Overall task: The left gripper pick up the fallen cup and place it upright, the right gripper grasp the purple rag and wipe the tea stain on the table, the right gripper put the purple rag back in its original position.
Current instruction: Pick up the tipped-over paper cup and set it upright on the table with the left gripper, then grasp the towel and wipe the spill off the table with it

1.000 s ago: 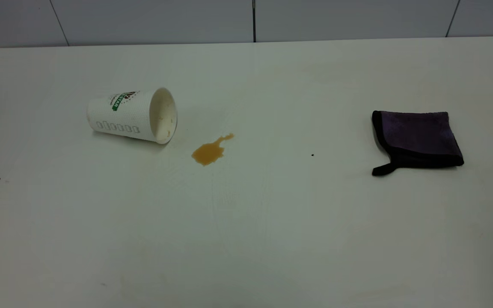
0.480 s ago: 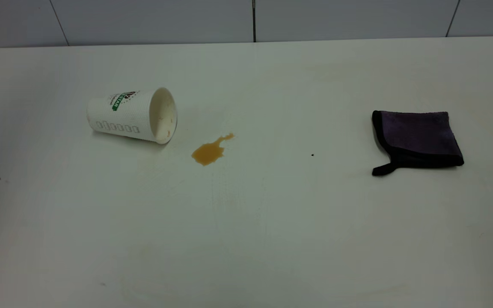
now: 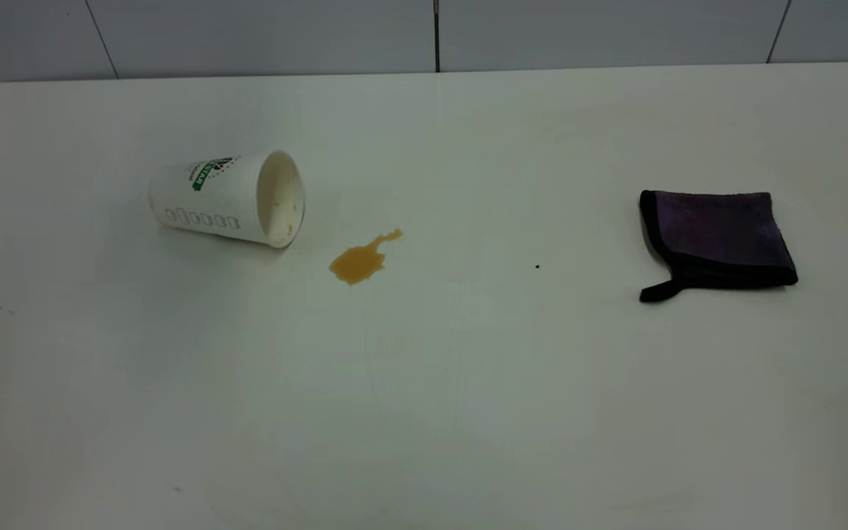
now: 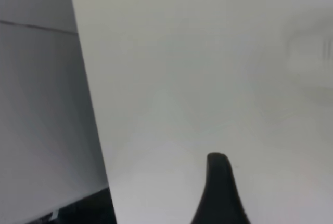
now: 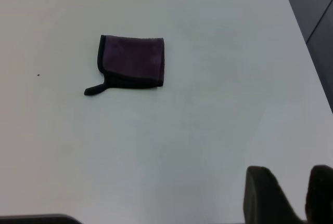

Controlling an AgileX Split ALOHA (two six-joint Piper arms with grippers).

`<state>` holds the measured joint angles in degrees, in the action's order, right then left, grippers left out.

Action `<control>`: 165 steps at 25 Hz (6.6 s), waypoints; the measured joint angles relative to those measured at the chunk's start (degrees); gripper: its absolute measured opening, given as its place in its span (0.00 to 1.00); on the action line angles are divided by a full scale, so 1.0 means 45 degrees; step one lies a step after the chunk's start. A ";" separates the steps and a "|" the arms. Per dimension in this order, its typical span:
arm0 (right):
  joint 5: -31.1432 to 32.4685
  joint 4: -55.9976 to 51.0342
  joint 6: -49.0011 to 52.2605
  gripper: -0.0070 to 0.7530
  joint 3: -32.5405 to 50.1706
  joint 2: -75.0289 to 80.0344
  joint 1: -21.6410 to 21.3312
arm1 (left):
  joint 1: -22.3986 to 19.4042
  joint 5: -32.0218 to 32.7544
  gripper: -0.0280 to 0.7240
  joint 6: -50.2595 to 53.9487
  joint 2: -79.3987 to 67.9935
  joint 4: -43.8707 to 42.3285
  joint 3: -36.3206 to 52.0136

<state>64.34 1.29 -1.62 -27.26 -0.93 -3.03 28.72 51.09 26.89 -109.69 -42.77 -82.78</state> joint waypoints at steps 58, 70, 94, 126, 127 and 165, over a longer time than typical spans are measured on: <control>0.0000 0.0000 0.0000 0.32 0.0000 0.0000 0.0000 | -0.2366 0.0573 0.03 -0.7551 -0.4594 0.8034 -0.6898; 0.0000 0.0000 0.0000 0.32 0.0000 0.0000 0.0000 | -0.5282 0.0428 0.03 -1.1638 -0.5671 1.3846 -0.6956; 0.0000 0.0000 0.0000 0.32 0.0000 0.0000 0.0000 | -0.6747 -0.0521 0.28 -1.3850 -0.7648 1.7102 -0.6956; 0.0000 0.0000 0.0000 0.32 0.0000 0.0000 0.0000 | -0.7757 0.3485 0.72 -0.9415 0.2599 1.2561 -0.6094; 0.0000 0.0000 0.0000 0.32 0.0000 0.0000 0.0000 | -0.7757 0.3485 0.72 -0.9101 0.3273 1.2160 -0.5424; 0.0000 0.0000 0.0000 0.32 0.0000 0.0000 0.0000 | -0.6672 0.3101 0.72 -0.5058 2.1302 0.8907 1.2014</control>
<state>64.34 1.29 -1.62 -27.26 -0.93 -3.03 -1.30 65.04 4.13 -13.83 -2.69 -28.71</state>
